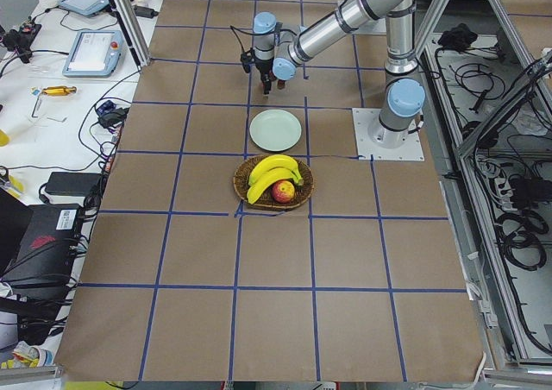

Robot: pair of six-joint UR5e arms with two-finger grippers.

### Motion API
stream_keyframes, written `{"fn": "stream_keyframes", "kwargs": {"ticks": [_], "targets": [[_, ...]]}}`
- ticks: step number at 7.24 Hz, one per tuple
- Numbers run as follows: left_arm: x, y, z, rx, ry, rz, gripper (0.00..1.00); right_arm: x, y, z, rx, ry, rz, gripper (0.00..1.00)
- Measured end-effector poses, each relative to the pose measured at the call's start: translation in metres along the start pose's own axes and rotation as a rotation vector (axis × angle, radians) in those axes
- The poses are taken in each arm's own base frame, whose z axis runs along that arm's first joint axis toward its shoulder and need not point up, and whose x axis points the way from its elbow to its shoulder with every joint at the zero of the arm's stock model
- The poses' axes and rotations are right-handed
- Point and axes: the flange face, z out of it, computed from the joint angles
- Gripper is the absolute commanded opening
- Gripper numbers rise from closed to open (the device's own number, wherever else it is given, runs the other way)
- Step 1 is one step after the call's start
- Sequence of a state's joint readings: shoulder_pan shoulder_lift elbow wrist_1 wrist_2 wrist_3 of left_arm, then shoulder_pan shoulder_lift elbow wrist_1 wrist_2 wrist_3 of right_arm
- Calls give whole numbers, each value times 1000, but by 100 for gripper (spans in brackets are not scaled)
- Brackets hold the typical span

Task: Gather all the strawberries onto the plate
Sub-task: 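Grasp a strawberry from the group with the left gripper, then carry the strawberry over the plate and open the left gripper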

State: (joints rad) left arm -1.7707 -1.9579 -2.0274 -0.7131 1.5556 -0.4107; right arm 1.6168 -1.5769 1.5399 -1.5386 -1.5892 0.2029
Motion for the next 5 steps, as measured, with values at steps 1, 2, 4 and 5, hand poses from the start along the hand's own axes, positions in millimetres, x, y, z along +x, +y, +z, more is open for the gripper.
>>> {"fn": "stream_keyframes", "kwargs": {"ticks": [1, 2, 4, 5], "targets": [[2, 1, 0, 1, 0, 4, 0, 0, 0, 0, 1, 0, 0, 100], [3, 1, -1, 4, 0, 11, 0, 0, 0, -1, 1, 0, 0, 100], [-3, -7, -23, 24, -26, 47, 0, -1, 0, -1, 1, -1, 1, 100], [-19, -18, -42, 17, -75, 77, 1, -1, 0, -1, 1, -2, 1, 100]]}}
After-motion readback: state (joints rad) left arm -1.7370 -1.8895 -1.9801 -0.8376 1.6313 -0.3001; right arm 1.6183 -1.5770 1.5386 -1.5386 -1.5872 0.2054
